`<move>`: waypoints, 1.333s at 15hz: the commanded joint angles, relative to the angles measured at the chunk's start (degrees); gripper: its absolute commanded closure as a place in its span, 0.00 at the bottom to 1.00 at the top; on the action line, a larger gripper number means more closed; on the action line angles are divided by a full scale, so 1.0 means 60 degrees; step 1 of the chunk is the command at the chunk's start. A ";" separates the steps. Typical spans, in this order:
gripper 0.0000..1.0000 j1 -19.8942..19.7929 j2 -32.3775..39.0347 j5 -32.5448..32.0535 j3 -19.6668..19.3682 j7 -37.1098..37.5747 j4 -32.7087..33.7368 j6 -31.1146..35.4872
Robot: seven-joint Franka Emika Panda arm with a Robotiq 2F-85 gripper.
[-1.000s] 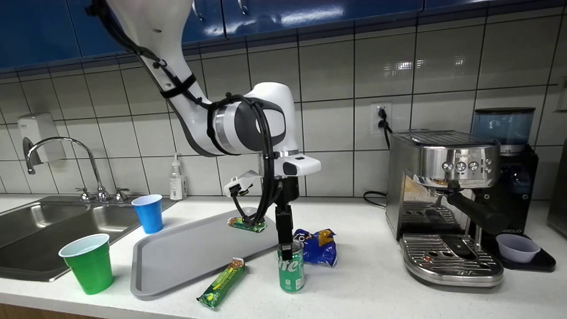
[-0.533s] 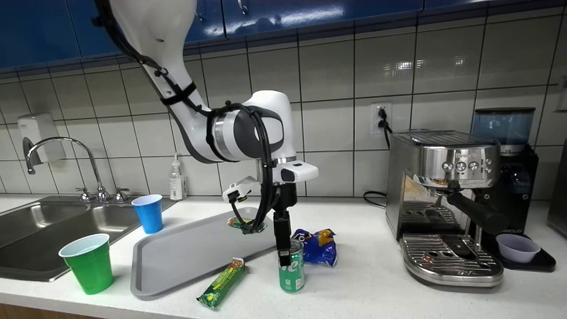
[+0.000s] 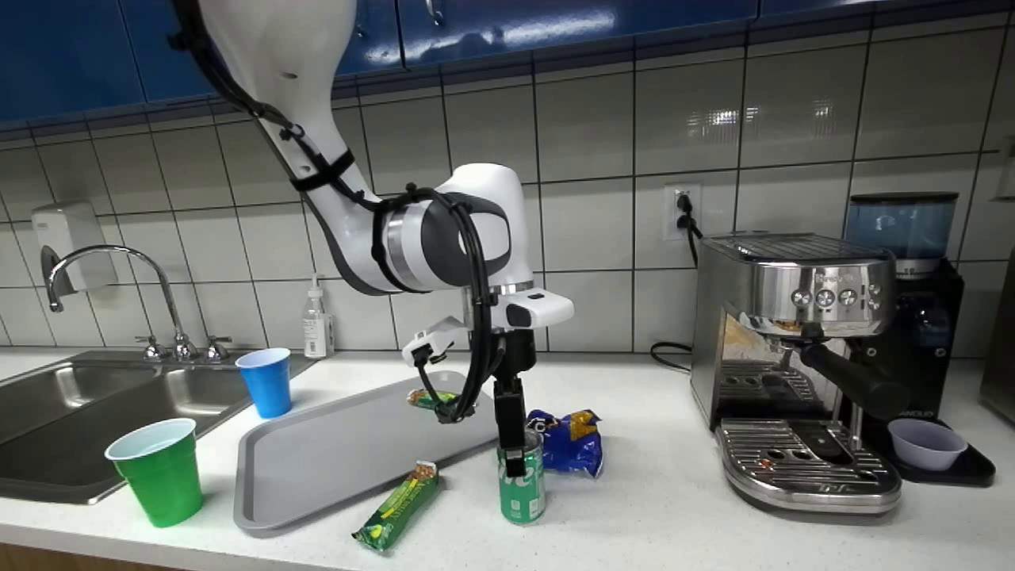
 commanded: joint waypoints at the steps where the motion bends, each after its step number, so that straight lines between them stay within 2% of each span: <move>1: 0.00 0.0062 0.0099 -0.0039 -0.0095 0.0202 0.0107 0.0085; 2: 0.19 0.0050 0.0104 -0.0007 -0.0087 0.0166 0.0098 0.0125; 7: 0.58 0.0080 0.0145 0.0000 -0.0108 0.0165 0.0066 0.0268; 10: 0.61 0.0053 -0.0015 0.0068 -0.0067 0.0035 0.0011 0.0243; 20: 0.61 -0.0098 -0.0829 0.0639 0.0185 -0.0568 -0.0186 -0.0010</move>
